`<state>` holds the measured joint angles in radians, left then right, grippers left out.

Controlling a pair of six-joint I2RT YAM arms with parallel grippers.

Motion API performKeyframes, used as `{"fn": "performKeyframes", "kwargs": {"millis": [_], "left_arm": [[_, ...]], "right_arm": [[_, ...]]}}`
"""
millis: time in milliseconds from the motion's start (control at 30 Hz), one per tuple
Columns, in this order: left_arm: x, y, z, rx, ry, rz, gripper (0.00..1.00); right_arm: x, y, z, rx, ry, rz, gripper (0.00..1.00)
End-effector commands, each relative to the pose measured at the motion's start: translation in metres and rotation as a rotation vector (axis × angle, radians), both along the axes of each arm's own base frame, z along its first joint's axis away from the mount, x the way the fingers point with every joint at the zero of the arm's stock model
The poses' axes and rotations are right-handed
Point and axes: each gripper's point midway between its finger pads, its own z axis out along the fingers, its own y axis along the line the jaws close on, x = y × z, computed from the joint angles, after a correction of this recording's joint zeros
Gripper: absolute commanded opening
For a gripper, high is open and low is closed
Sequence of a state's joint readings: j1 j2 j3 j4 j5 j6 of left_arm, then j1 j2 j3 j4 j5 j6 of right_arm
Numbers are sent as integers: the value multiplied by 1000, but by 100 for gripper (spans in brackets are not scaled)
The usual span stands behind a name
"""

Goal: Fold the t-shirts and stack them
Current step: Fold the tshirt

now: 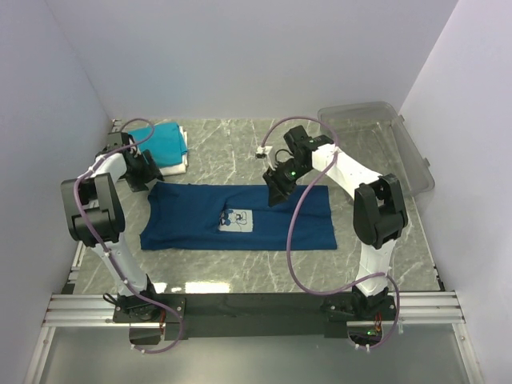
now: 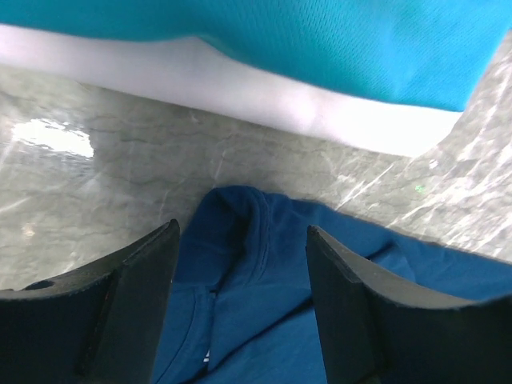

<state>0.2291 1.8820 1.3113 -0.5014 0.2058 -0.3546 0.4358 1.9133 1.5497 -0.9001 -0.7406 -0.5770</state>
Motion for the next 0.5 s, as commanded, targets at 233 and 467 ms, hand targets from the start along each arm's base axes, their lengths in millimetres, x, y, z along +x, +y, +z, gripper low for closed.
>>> {"fn": "performKeyframes", "kwargs": {"millis": [233,467], "left_arm": [[2,-8,-21,-12,72,-57,52],[-1,-16,-25,-12,70,-65,22]], "right_arm": [[11,-10,21,19,-62,-50,55],[11,-20,25,17,-72,-80,55]]}}
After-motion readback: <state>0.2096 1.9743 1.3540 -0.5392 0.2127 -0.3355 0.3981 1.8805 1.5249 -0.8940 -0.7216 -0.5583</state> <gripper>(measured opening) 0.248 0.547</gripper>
